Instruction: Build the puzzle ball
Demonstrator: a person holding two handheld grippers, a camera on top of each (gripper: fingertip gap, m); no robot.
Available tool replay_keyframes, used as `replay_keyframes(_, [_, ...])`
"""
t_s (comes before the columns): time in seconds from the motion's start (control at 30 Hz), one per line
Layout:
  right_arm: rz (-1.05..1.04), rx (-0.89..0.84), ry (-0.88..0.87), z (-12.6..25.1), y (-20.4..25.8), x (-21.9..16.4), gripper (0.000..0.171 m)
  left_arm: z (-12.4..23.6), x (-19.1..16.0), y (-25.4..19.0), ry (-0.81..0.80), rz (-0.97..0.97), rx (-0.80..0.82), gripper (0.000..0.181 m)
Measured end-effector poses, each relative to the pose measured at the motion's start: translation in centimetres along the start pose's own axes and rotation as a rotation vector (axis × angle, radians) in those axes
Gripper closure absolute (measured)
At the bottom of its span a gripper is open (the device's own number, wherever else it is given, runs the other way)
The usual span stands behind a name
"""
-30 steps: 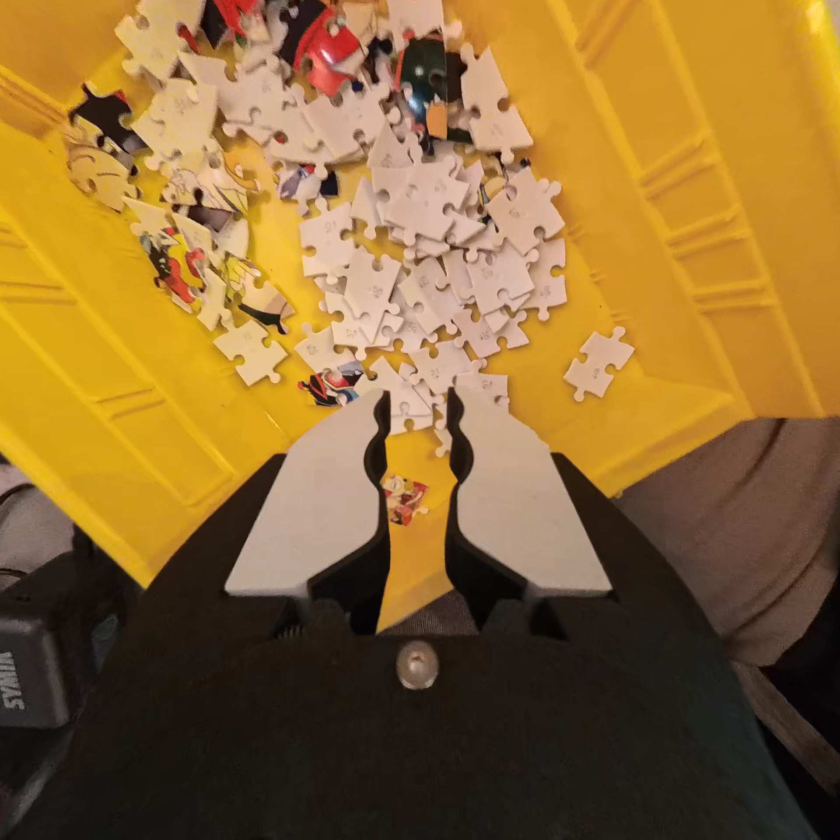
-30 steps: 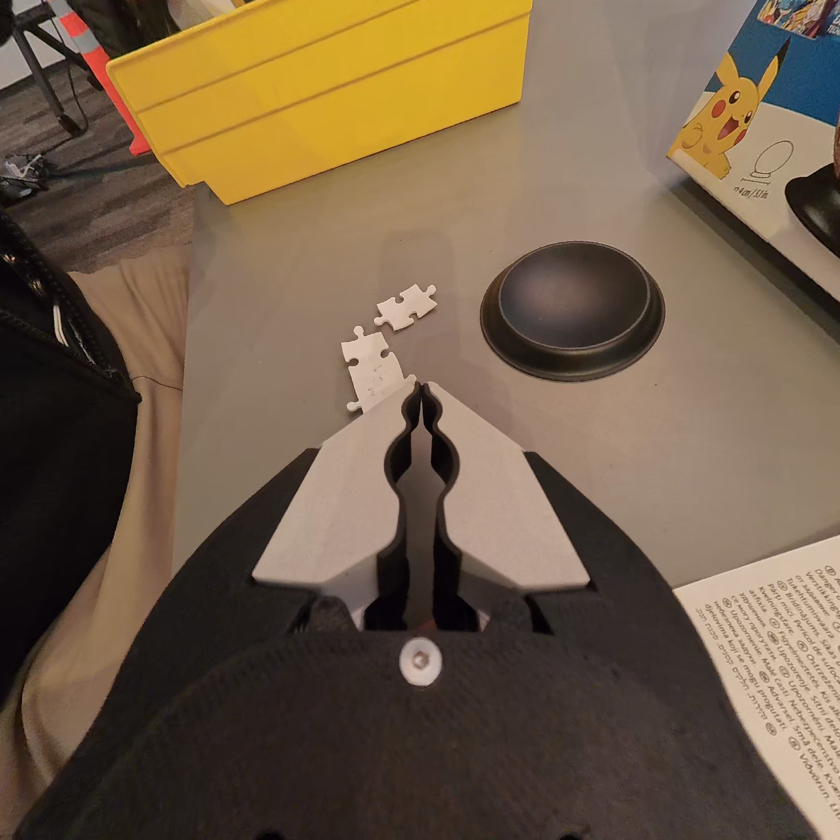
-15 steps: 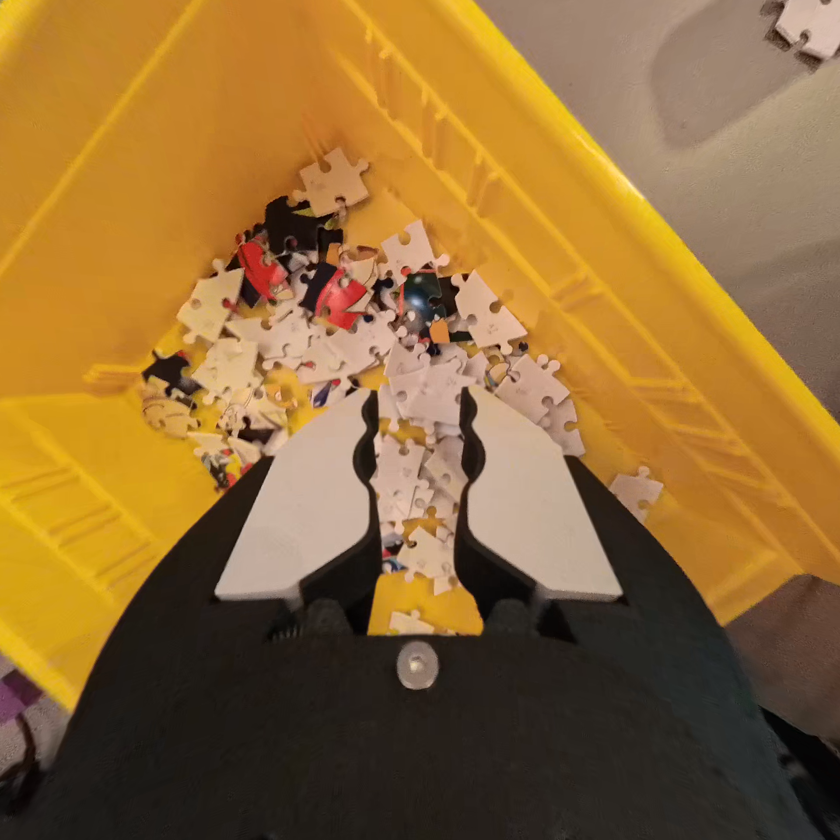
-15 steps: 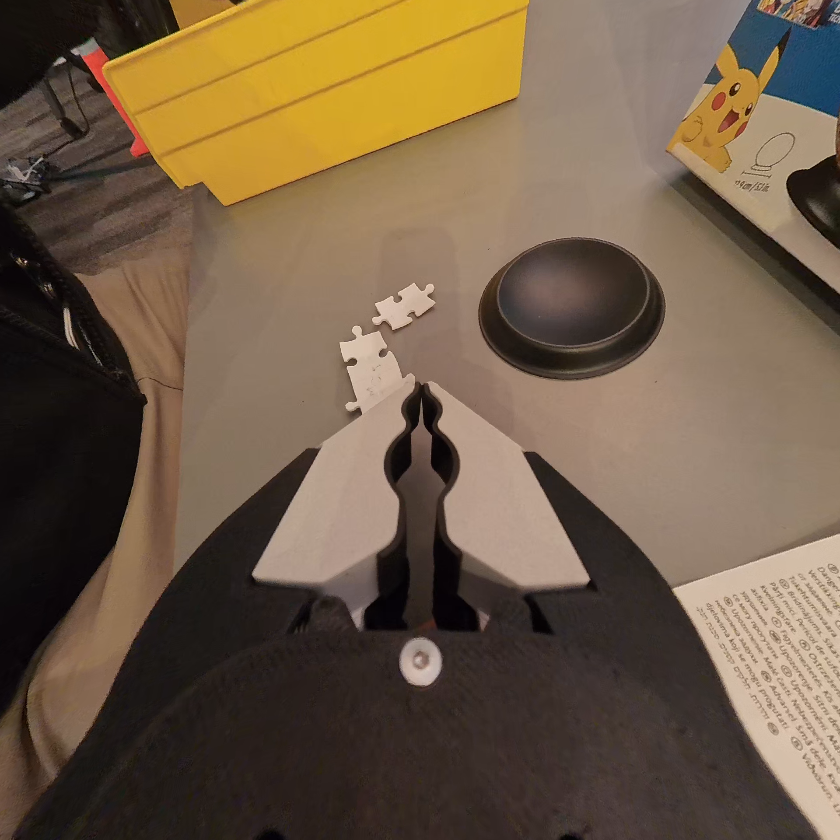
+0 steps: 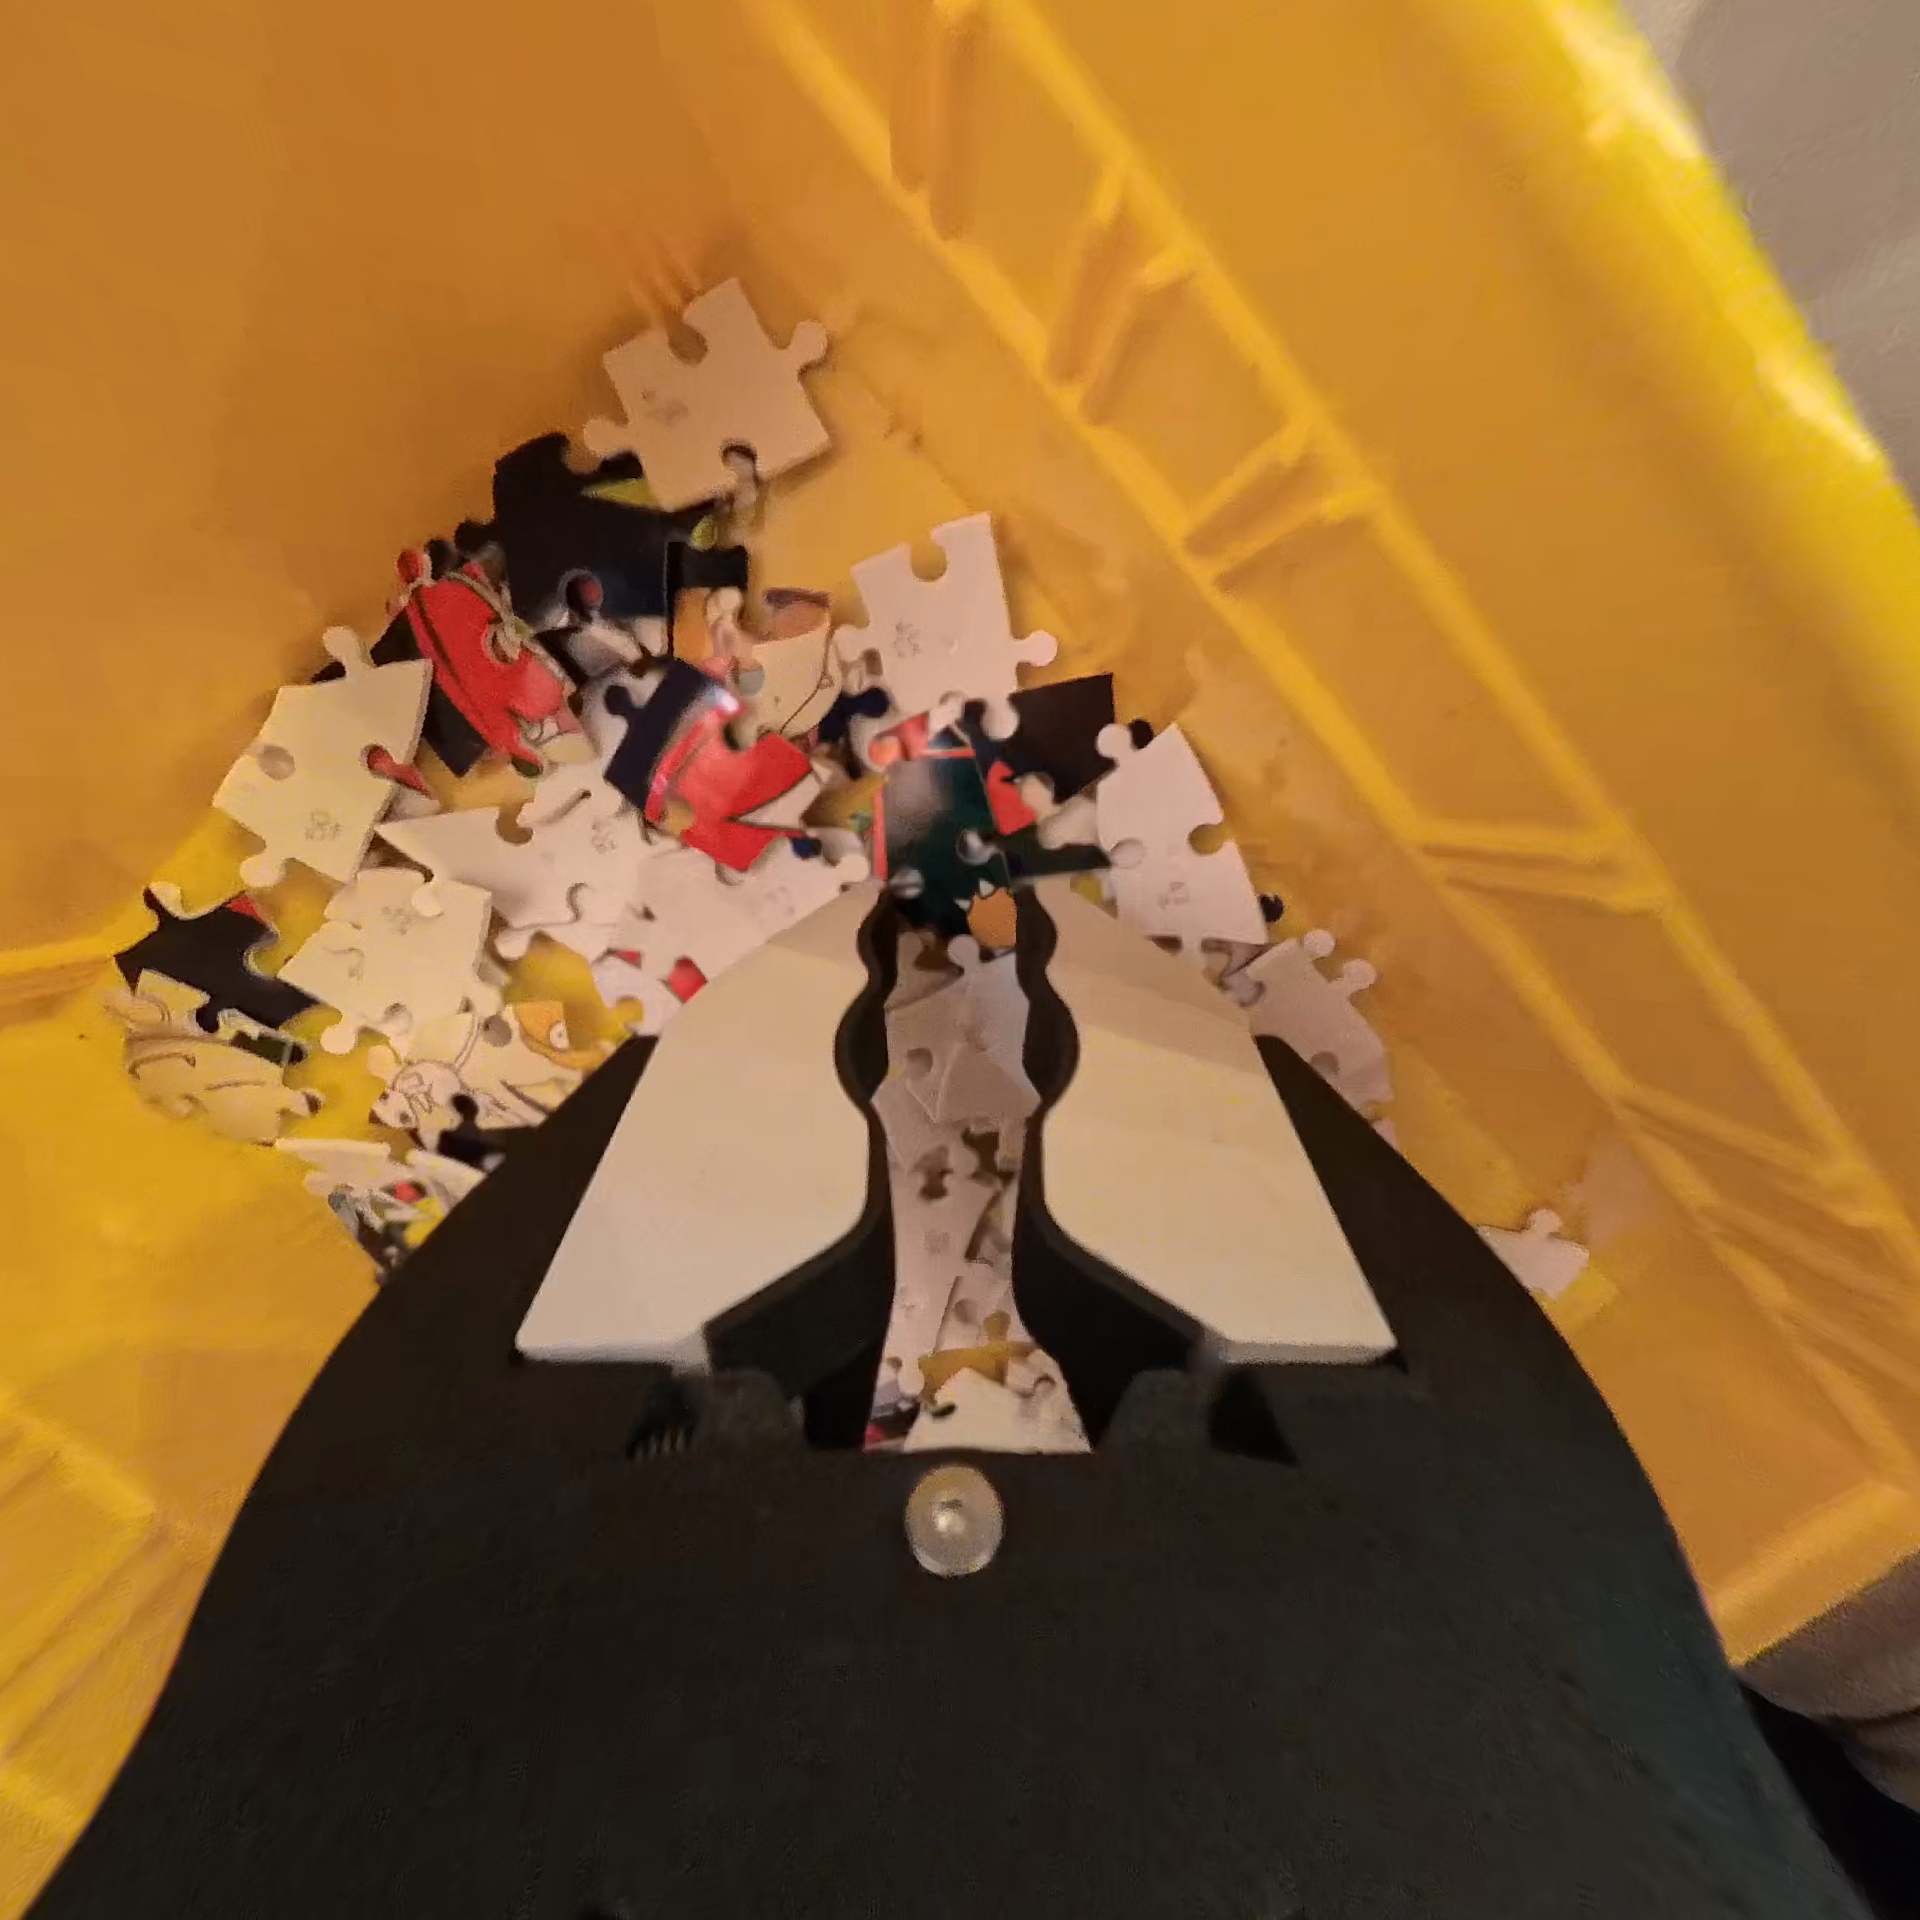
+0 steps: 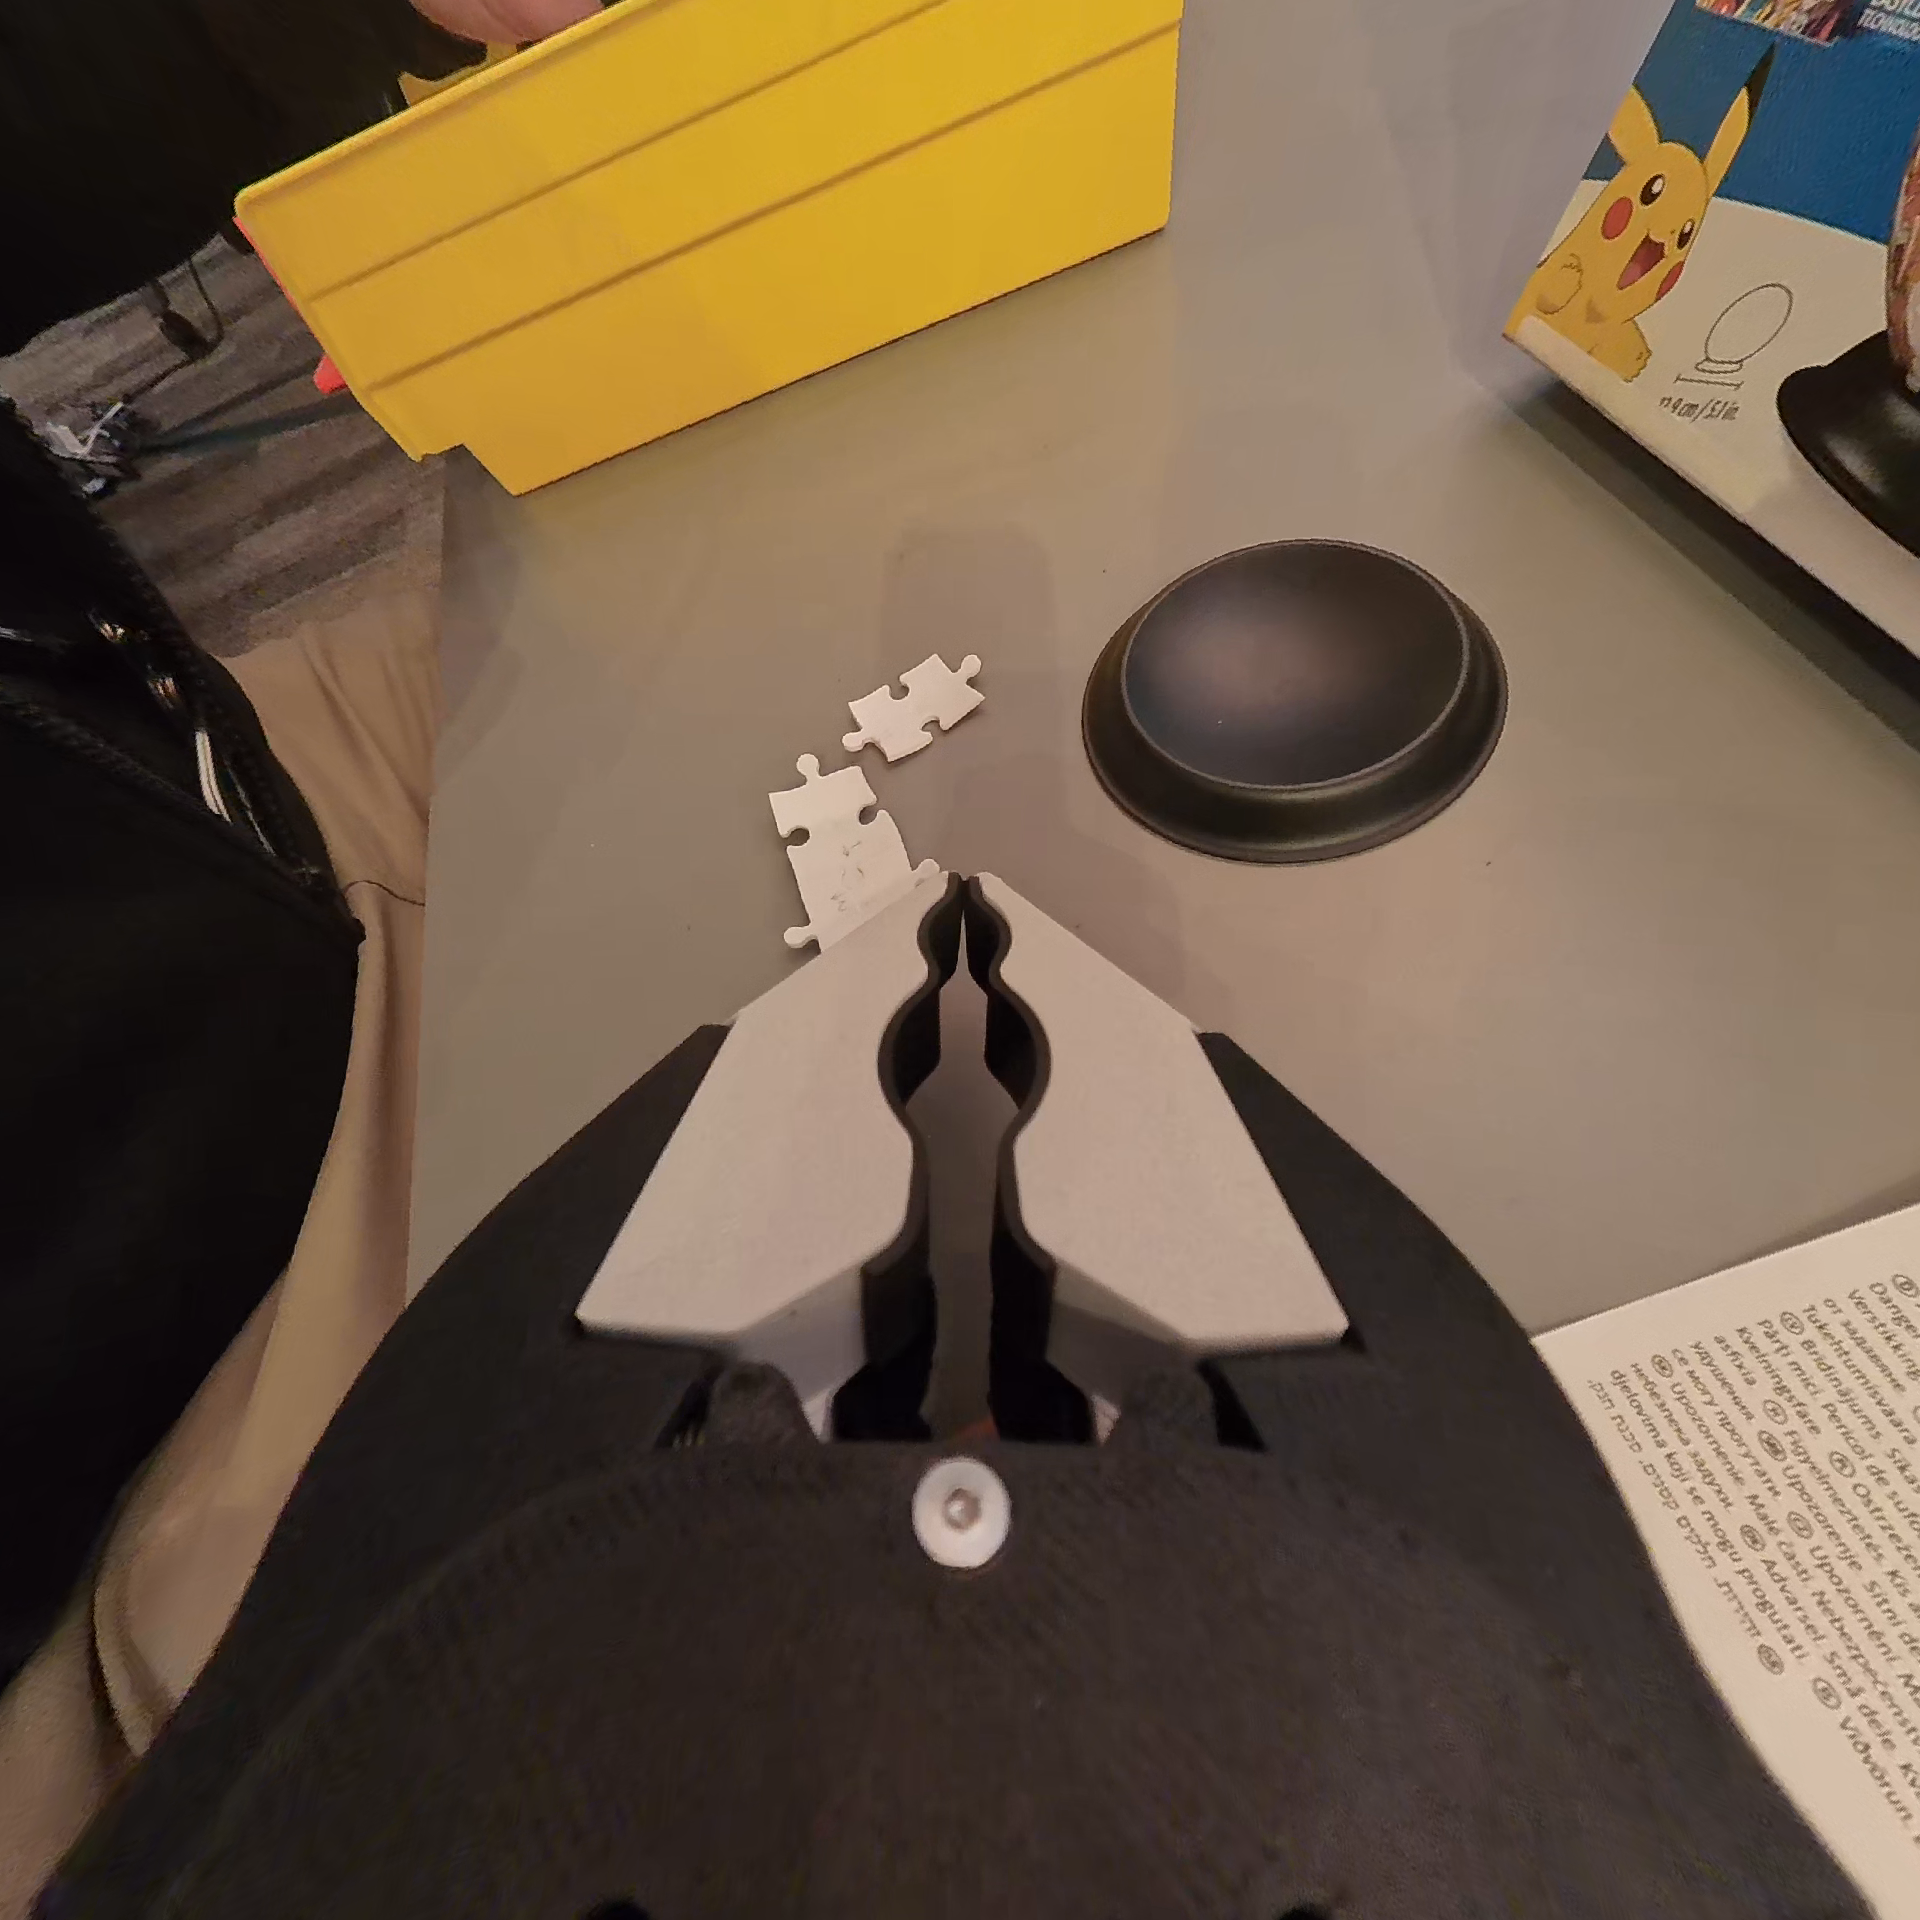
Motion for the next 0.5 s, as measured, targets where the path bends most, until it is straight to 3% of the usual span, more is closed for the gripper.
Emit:
replay_keyframes(0.2, [0.001,-0.001,0.001,0.0,0.0,0.0,0.171,1.6,-1.1,0.7,-0.096,0.11,-0.055,0.16])
replay_keyframes(0.5, [0.0,-0.001,0.002,0.0,0.0,0.0,0.171,4.8,-3.2,-0.7,-0.259,0.292,-0.284,0.16])
Point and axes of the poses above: each gripper's, where its closed fingertips meet, z back along the fingers, x out of its top, y = z × x across the jaws, the point moved 4 cm from there along z, back along the fingers, and after that the axes turned 3 degrees about y, right-handed, at the moved point
